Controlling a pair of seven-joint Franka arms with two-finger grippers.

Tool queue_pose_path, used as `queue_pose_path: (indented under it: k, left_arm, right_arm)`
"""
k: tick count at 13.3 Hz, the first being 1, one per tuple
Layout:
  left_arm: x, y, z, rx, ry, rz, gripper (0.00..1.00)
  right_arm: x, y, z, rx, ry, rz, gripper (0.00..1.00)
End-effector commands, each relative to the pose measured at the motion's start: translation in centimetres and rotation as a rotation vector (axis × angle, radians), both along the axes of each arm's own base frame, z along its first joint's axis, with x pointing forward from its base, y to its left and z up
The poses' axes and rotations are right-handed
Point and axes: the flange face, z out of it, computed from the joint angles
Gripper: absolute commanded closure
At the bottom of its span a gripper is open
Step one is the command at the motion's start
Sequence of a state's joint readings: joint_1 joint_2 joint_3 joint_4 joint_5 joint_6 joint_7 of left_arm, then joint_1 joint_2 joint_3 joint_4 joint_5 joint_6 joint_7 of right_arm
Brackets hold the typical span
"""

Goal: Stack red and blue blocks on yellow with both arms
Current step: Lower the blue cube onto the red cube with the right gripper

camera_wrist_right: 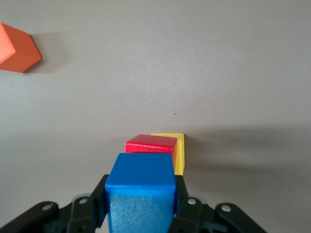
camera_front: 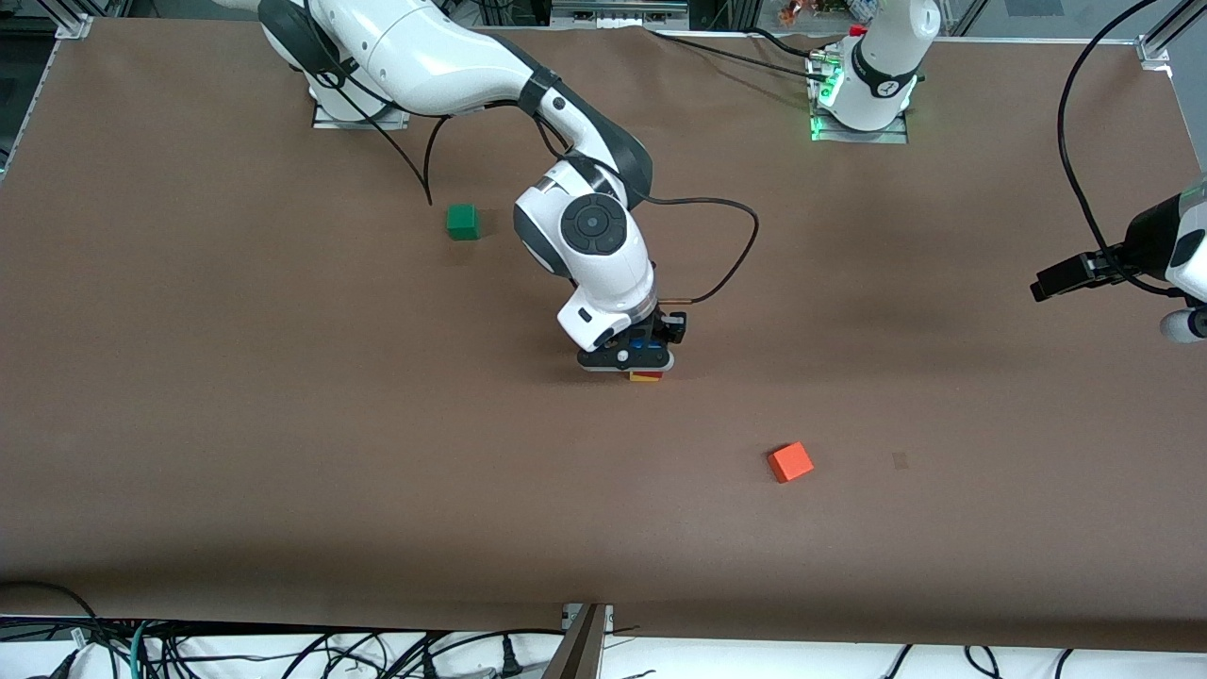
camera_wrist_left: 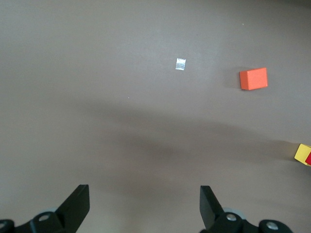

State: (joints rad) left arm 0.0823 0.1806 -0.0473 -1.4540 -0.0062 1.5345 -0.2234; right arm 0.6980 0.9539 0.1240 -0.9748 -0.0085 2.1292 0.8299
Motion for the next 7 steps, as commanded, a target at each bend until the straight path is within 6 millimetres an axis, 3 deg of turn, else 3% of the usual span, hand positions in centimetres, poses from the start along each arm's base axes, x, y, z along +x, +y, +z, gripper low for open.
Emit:
queue_pose_path:
  k: [1, 5, 7]
  left_arm:
    - [0.03, 0.04, 0.1, -0.026, -0.011, -0.014, 0.0]
    - [0.03, 0.04, 0.1, -0.026, -0.011, -0.014, 0.0]
    - [0.03, 0.04, 0.1, -0.026, -0.011, -0.014, 0.0]
  right_arm:
    - [0.35, 0.53, 0.48, 0.013, -0.025, -0.009, 0.41]
    - [0.43, 0.58, 0.6, 0.019, -0.034, -0.01, 0.37]
    - [0.41, 0.58, 0.54, 0.02, -0.033, -0.011, 0.3]
